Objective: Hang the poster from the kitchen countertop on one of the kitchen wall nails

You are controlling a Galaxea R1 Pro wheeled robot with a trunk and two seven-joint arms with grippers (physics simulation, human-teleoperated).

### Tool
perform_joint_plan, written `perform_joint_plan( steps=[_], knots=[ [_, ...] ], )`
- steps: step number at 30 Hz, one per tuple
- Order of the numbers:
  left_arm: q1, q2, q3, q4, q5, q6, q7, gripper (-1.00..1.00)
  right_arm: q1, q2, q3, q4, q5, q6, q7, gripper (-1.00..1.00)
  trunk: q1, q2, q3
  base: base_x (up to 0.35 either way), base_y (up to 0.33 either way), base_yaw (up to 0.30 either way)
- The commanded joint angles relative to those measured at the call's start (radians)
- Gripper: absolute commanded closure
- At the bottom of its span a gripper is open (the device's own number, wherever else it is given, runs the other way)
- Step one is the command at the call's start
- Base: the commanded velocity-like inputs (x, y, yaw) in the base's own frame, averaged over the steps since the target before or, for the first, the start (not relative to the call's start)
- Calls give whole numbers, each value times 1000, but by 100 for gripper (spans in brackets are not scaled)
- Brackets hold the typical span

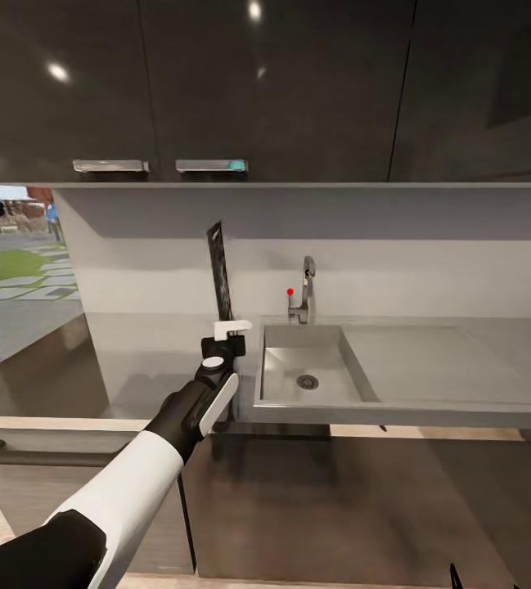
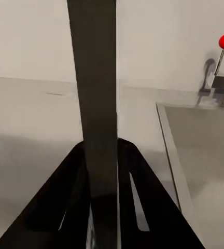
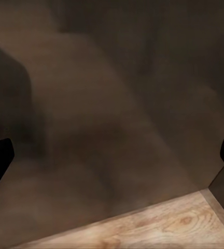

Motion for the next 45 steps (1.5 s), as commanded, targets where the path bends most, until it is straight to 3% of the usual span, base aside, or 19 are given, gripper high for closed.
perform_joint_plan(
  steps=[1,10,18,45],
  knots=[
    [-1,0,-3,-1,2,5,6,100,0,0,1,-1,-6,-2,1,-100,0,-1,-1,0,0,0],
    [-1,0,-3,-8,2,5,9,100,0,0,1,-1,-5,-2,1,-100,0,-1,-1,0,0,0],
    [-1,0,-3,-112,2,19,7,100,0,-1,1,-2,-6,-2,1,-100,0,-1,-1,-30,0,0],
    [-1,0,-4,-146,5,22,1,100,0,-2,1,0,-4,-2,1,-100,0,-1,-1,-318,0,0]
  ],
)
